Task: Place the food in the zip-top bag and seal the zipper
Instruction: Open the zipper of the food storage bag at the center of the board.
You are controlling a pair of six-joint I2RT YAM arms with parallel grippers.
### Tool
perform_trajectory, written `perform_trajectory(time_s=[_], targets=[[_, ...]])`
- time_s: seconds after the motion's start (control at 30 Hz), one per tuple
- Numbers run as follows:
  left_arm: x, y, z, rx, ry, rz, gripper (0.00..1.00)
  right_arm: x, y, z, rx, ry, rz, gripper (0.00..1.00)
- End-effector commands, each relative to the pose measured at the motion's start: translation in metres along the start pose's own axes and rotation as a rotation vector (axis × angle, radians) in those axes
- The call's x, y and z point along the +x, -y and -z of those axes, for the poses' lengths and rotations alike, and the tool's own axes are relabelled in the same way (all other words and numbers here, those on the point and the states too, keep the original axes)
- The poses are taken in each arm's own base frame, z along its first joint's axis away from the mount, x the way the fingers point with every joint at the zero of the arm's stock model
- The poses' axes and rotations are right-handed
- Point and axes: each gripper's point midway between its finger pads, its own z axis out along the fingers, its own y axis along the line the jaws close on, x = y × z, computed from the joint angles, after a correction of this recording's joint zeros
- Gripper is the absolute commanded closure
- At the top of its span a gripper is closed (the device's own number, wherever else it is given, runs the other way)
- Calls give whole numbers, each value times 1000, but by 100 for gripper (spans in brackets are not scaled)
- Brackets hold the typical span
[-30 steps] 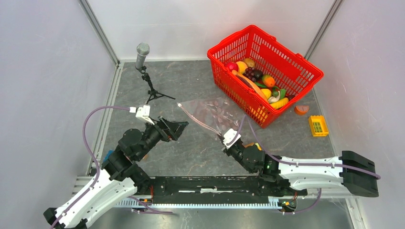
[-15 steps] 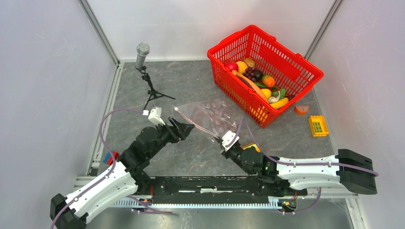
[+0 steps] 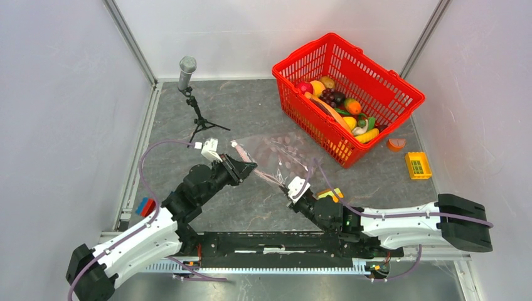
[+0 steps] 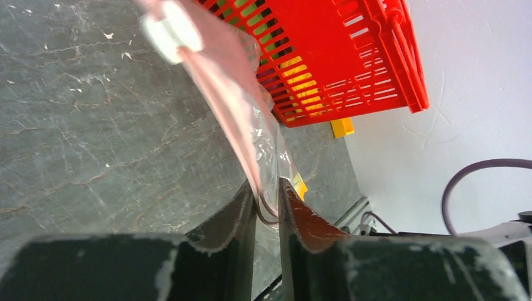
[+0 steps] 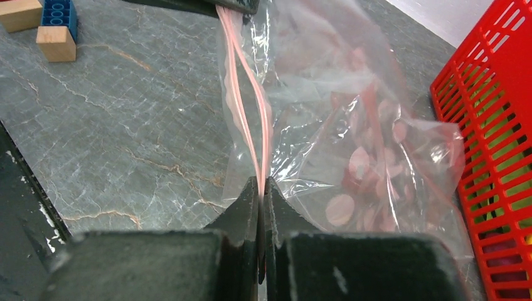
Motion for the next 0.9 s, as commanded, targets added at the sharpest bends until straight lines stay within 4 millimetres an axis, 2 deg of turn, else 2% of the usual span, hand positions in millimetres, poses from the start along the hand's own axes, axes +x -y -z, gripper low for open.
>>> perform_trajectory(time_s=[0.0,0.1,0.17,0.23,0.3,0.4,0.47,0.5,0.57,0.63,0.77,0.87], targets=[[-8,15,3,61,25,-3,79,-9,-2,2,-8,47,-47,97],[-10,14,6,57,35,-30,82,-10,-5,5,-29,61,-62,95],[-12,17,8,74,40,-54,85,-11,-9,8,-64,74,-70,90],[-14,24,9,99,39,-87,93,-16,-17,10,-113,92,-91,79],[-16,29,10,117,37,-116,93,-25,-28,14,-185,115,-112,66],[-17,37,11,144,29,-146,94,-38,-35,17,-227,122,-167,46],[-15,44,12,176,5,-170,95,-50,-38,16,-249,110,-184,41],[-15,49,12,192,-3,-183,95,-58,-36,13,-238,98,-210,40],[-13,57,13,225,-27,-206,95,-62,-31,6,-207,41,-250,39],[-13,63,13,243,-40,-212,95,-64,-36,1,-234,-1,-240,39],[-13,65,13,245,-45,-211,96,-61,-33,-9,-193,-32,-230,41],[-14,61,14,222,-48,-213,96,-62,-25,-17,-127,-59,-210,47]])
